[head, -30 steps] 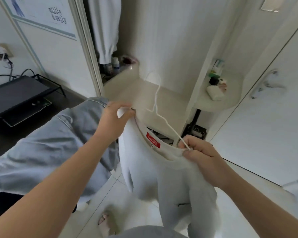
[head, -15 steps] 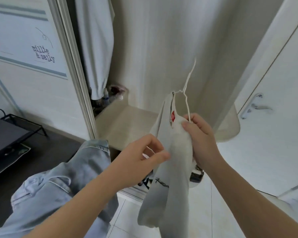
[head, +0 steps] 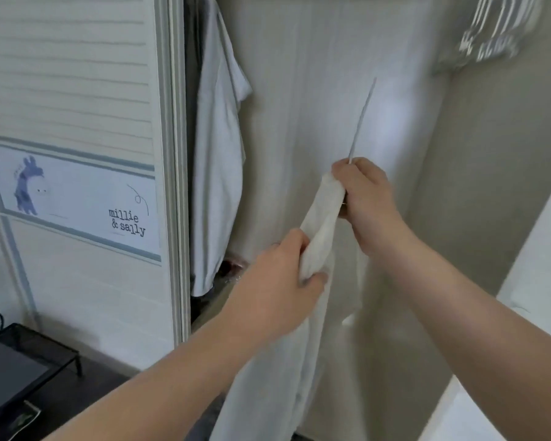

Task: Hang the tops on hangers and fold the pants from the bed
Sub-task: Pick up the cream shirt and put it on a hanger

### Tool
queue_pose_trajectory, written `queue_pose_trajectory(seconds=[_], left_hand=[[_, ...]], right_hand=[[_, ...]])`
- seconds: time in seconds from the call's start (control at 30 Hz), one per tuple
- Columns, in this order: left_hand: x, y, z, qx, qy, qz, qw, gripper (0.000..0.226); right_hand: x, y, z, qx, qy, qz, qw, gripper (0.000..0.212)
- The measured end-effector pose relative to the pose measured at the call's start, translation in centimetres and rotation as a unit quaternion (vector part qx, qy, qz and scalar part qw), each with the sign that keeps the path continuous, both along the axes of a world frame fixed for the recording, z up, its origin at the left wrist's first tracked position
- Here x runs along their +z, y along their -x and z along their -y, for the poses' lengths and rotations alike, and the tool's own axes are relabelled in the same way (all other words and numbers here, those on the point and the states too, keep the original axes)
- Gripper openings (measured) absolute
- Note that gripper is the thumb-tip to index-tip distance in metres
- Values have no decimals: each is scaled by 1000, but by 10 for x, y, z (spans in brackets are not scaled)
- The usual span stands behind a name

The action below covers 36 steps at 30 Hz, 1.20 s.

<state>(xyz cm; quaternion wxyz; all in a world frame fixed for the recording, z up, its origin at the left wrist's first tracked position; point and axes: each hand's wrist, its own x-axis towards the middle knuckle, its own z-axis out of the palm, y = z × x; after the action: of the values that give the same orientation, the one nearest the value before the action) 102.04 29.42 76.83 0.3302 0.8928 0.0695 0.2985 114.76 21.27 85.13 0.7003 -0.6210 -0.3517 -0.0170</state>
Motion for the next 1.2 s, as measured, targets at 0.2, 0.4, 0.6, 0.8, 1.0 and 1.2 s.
queue_pose_trajectory(seconds=[0.2, 0.4, 0.6, 0.8, 1.0, 1.2], left_hand=[[75, -38, -58, 2, -90, 76, 993, 22], [145, -83, -105, 27, -145, 114, 982, 12], [223, -139, -140, 81, -221, 137, 962, 12], [273, -199, -169, 162, -277, 126, 939, 25], [297, -239, -187, 204, -292, 97, 929, 27], [305, -259, -206, 235, -290, 82, 924, 24]], right_hand=[[87, -29, -45, 12, 9, 94, 996, 29], [164, -77, -88, 23, 11, 158, 987, 34], [246, -140, -126, 8, 3, 185, 983, 30], [299, -200, -161, 0, -8, 184, 983, 24], [323, -248, -188, -9, 4, 161, 987, 14], [328, -275, -213, 12, -26, 112, 993, 15]])
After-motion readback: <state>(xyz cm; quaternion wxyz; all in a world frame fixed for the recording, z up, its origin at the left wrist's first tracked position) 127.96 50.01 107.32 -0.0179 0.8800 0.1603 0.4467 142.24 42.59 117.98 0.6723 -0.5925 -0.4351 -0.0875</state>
